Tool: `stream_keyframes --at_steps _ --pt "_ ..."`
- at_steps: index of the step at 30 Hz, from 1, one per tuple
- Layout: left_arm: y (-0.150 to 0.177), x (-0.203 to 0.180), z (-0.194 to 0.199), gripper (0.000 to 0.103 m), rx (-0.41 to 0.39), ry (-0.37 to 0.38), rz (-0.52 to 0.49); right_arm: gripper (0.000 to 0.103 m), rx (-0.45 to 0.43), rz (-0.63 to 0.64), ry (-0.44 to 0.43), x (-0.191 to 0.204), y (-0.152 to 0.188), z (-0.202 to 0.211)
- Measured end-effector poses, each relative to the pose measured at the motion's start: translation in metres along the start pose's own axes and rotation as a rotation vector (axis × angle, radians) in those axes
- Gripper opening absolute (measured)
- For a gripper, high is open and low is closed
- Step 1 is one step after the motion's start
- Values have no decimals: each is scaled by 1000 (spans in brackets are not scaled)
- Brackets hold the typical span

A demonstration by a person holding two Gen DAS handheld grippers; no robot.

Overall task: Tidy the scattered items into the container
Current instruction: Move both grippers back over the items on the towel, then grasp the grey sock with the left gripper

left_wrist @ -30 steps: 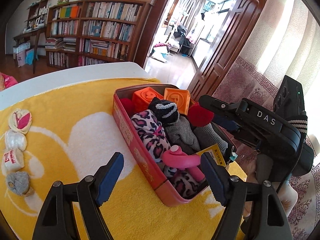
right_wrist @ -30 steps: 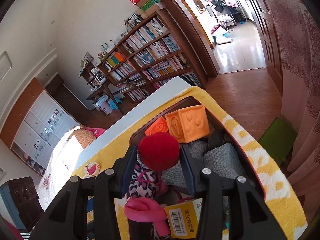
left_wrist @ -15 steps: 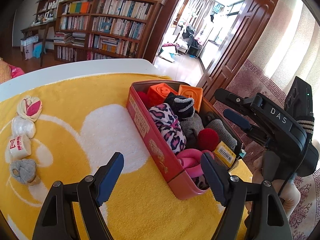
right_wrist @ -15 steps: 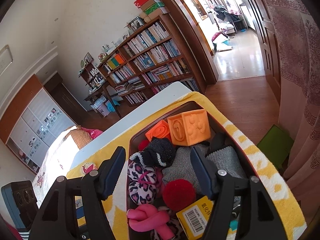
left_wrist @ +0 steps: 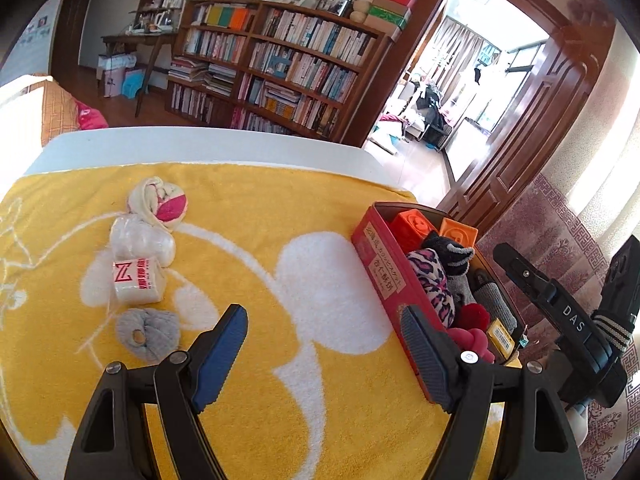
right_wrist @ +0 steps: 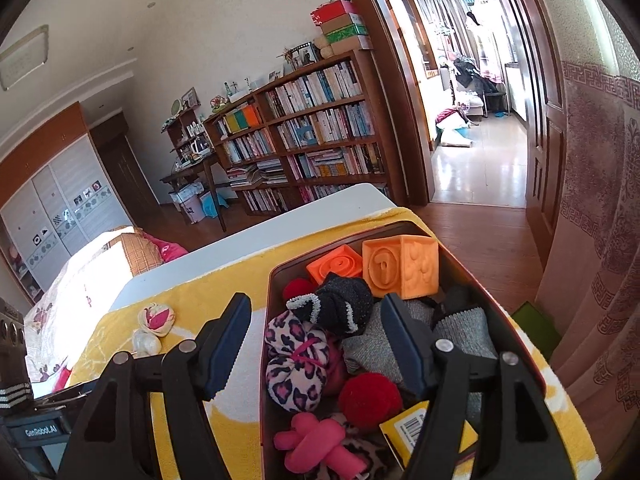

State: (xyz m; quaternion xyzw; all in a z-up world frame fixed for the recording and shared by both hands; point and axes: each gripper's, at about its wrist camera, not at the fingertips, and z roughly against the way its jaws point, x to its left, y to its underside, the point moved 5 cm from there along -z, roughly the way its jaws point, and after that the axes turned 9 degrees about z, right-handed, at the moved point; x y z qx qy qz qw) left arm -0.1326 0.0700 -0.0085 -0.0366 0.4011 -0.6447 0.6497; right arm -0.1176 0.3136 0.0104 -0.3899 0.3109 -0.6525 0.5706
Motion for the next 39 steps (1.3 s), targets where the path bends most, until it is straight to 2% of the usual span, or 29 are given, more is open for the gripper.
stream_keyframes --at_steps 7,12,19,28,33,34,35,36,38,39 --pt "-21 77 33 81 -81 -123 142 76 -23 156 -36 43 8 0" --pt "-23 102 40 81 -99 -167 158 77 -15 284 -44 72 22 -7" --pt "-8 108 14 81 -54 -231 93 78 -21 414 -28 99 40 -12" --pt "4 106 -17 81 -14 -302 22 78 3 377 -28 95 42 -19" --pt "12 113 -39 81 52 -268 34 78 -7 394 -36 100 42 -16" --pt "12 115 -41 80 50 -268 39 78 -8 401 -39 102 43 -15" --pt "11 115 -40 71 35 -277 28 78 -8 407 -42 103 44 -15" --pt "11 115 -39 66 35 -288 23 78 -8 412 -45 105 45 -15" --pt "11 116 -38 53 32 -256 36 78 -8 420 -52 108 46 -14" --pt "12 116 -37 51 33 -245 43 78 -7 423 -55 109 47 -14"
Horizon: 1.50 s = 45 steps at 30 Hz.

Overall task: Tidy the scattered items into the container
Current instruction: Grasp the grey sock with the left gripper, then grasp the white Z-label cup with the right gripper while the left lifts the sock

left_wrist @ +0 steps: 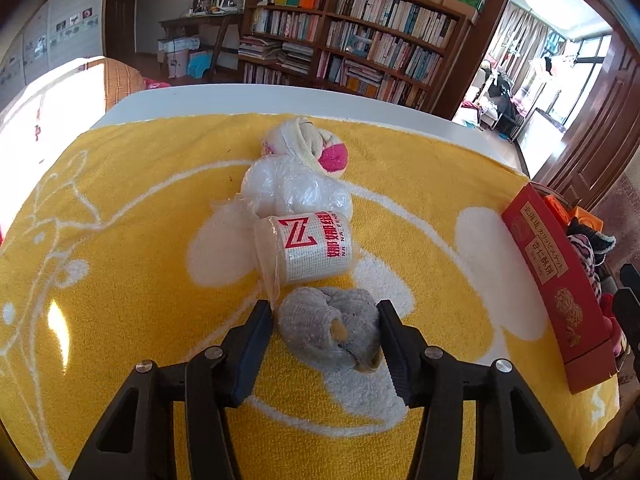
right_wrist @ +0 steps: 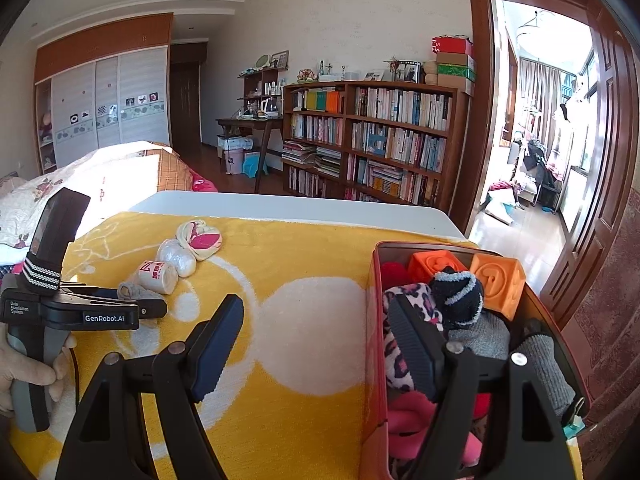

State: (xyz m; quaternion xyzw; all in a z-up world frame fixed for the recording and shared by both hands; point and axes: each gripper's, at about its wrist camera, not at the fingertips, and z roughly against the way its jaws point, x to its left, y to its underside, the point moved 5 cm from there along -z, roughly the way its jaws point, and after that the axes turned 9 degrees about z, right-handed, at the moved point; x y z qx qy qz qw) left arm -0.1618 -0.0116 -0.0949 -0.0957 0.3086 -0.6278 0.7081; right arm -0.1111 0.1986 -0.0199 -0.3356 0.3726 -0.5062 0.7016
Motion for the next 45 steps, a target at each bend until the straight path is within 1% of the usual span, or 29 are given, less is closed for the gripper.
stream_keyframes --at_steps 7,14,20,23,25,30,35,38,45 --pt "3 2 9 51 -17 -4 -10 78 18 6 -27 6 5 -5" --pt "1 8 23 51 -64 -37 -8 78 36 25 -38 13 10 -10" --pt "-2 10 40 51 -128 -73 -21 78 49 65 -37 23 13 -12" --pt "-2 8 46 51 -147 -82 -38 78 57 76 -40 26 13 -14" --pt "-2 6 48 51 -153 -85 -49 78 72 62 -59 26 12 -17" --pt "-4 8 51 51 -161 -78 -39 78 129 -27 -157 25 7 -26" --pt "-7 11 54 51 -165 -67 -24 78 150 -51 -213 34 -9 -31" --pt "-8 12 59 51 -175 -62 -21 78 158 -50 -238 43 -19 -34" --pt "-12 17 68 51 -197 -52 3 78 176 -16 -259 65 -31 -44"
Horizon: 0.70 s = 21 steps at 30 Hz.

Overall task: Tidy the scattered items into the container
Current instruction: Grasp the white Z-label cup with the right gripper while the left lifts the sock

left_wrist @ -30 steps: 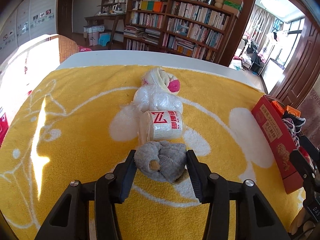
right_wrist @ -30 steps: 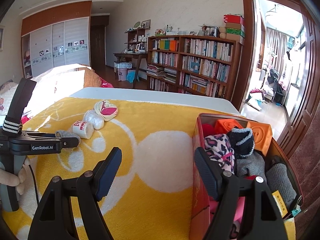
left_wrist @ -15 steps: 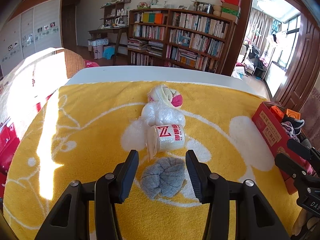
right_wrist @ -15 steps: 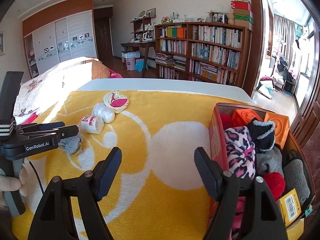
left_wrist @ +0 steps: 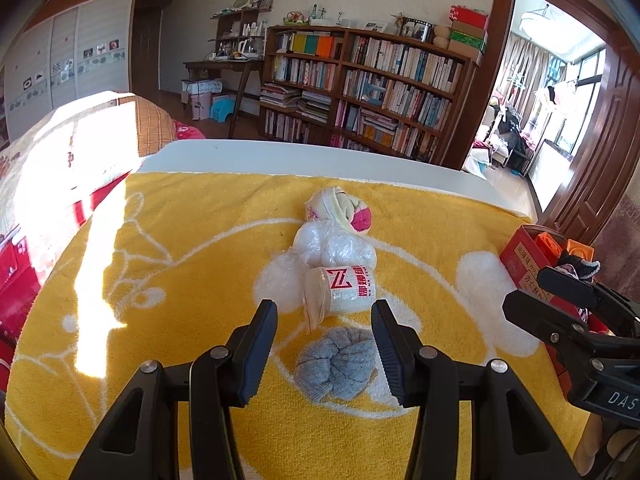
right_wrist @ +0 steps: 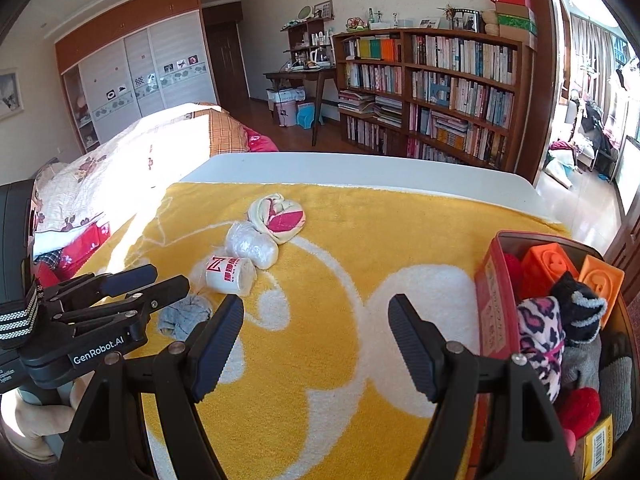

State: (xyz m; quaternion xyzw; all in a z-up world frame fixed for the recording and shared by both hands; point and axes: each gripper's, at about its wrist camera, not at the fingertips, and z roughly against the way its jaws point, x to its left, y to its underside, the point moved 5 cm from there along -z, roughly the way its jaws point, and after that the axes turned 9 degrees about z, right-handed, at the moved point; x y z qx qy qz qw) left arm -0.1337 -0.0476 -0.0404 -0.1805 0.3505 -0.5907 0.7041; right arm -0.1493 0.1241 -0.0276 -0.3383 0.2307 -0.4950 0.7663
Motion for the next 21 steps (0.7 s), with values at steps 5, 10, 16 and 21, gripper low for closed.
stream_keyframes --at_steps 5,10,16,21 --pt "-7 10 6 51 -14 8 33 78 12 -20 -17 3 -4 -10" --pt "-22 41 16 51 -52 0 133 78 34 -74 -62 5 -6 -22" --pt "-26 66 15 51 -59 -25 206 78 68 -73 -132 28 -12 -41" --pt "-24 64 16 51 -58 -20 198 79 106 -69 -174 50 -17 -64"
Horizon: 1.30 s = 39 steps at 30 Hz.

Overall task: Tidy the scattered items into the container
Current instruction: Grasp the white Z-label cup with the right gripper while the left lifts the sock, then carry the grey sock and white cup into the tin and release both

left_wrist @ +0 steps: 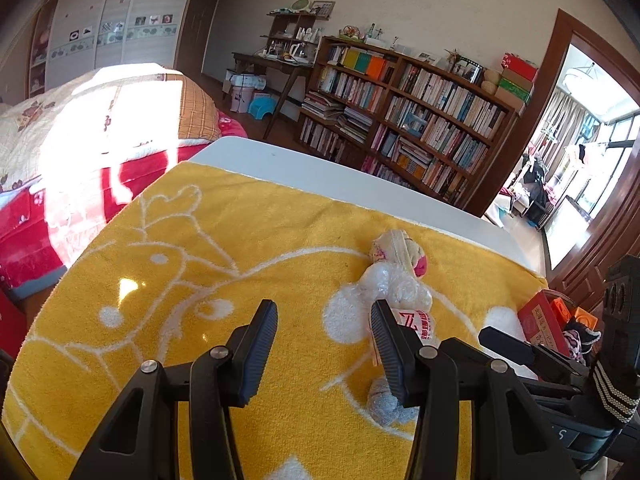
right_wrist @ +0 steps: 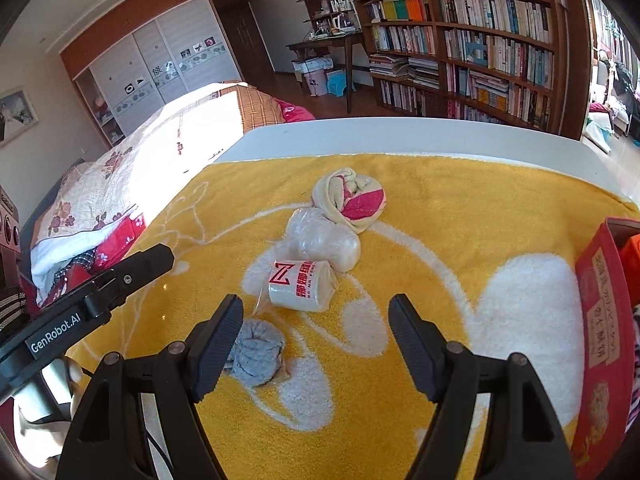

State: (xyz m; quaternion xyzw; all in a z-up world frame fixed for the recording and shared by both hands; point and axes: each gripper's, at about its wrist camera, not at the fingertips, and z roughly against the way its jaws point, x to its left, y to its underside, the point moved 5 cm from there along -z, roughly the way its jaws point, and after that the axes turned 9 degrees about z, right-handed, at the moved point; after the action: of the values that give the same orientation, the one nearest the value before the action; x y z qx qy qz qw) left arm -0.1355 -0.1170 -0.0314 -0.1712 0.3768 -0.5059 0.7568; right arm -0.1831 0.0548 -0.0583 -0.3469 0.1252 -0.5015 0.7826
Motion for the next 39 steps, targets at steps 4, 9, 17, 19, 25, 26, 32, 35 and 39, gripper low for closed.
stream_keyframes --at_steps 4,9,17,19,25,26,32,35,39 --pt "-2 6 1 51 0 4 28 79 41 -33 3 0 -4 -21" --pt "-5 22 -2 51 5 3 97 79 87 -34 4 3 -8 -45" --pt "3 24 -16 64 64 5 105 49 109 -77 68 -15 2 -54" --pt "8 17 -21 72 89 16 83 48 90 -111 76 -27 4 -45" --pt "33 -18 -33 79 190 87 -8 48 47 -170 123 -56 17 -20" --pt "38 -23 -35 79 204 81 -32 48 41 -178 134 -60 19 -15" --pt "66 -48 -51 79 246 37 -183 48 -15 -211 179 -78 24 8" --pt "76 -53 -59 58 257 22 -244 48 -40 -201 192 -79 22 14" --pt "74 -52 -56 49 248 46 -219 48 -71 -157 201 -70 17 19"
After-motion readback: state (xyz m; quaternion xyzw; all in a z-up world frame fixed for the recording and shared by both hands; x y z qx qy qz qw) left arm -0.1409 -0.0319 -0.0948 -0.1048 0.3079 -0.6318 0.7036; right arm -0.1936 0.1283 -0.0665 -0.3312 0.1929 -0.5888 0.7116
